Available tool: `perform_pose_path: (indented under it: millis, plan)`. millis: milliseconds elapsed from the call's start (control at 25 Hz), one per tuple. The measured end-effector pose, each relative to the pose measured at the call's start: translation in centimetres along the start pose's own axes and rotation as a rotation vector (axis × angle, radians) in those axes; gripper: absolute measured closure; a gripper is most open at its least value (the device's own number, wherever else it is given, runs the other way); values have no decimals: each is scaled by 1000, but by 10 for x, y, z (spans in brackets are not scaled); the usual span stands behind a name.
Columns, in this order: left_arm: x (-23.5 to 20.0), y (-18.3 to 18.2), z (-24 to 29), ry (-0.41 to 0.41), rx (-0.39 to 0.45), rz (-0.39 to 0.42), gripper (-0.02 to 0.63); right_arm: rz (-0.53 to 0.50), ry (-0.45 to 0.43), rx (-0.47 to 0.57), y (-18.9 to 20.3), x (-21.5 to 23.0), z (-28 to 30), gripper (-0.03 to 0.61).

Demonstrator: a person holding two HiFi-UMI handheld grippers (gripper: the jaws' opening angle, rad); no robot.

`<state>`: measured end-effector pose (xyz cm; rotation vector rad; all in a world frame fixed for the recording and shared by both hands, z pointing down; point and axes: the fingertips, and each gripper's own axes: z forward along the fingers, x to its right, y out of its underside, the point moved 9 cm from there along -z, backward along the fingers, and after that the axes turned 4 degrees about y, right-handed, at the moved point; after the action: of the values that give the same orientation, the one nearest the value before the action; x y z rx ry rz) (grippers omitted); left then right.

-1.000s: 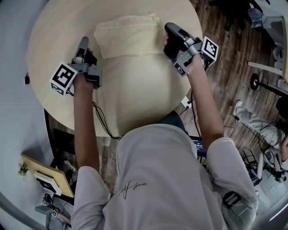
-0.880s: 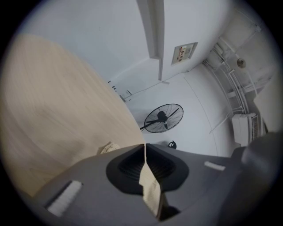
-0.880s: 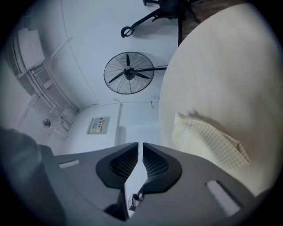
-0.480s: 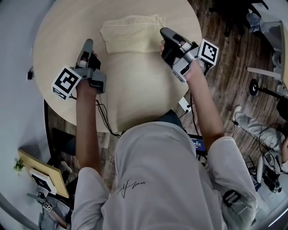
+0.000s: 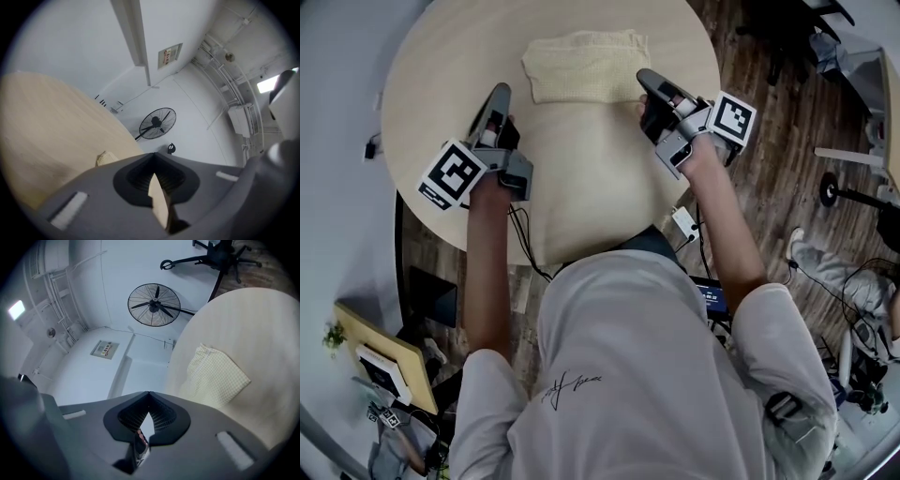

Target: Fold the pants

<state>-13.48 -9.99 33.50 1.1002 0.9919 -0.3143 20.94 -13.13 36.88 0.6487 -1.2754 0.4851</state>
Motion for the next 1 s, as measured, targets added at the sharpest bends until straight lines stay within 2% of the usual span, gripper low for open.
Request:
perform_pose_path:
  millis: [200,320,400,560,840,1000]
  plan:
    - [23,9,-9,9,-15,77,558,-85,41,-8,9,-10,-12,578]
    - [34,7,-17,-2,-42,207,558,-179,119,-9,14,-19,-18,578]
    - [41,6,-29,-5,-49,265,558,-224,144,-13,21,-25,-23,578]
    - [50,12,-65,-15,-43,296,558,-289,162,-7,46,-37,-40,578]
    - [56,37,-88,-19,-85,317,558,-456,201,-30,62,-44,-61,580]
    - [63,56,-107,-23,-107,361,558,-534,215,-39,77,-49,-74,580]
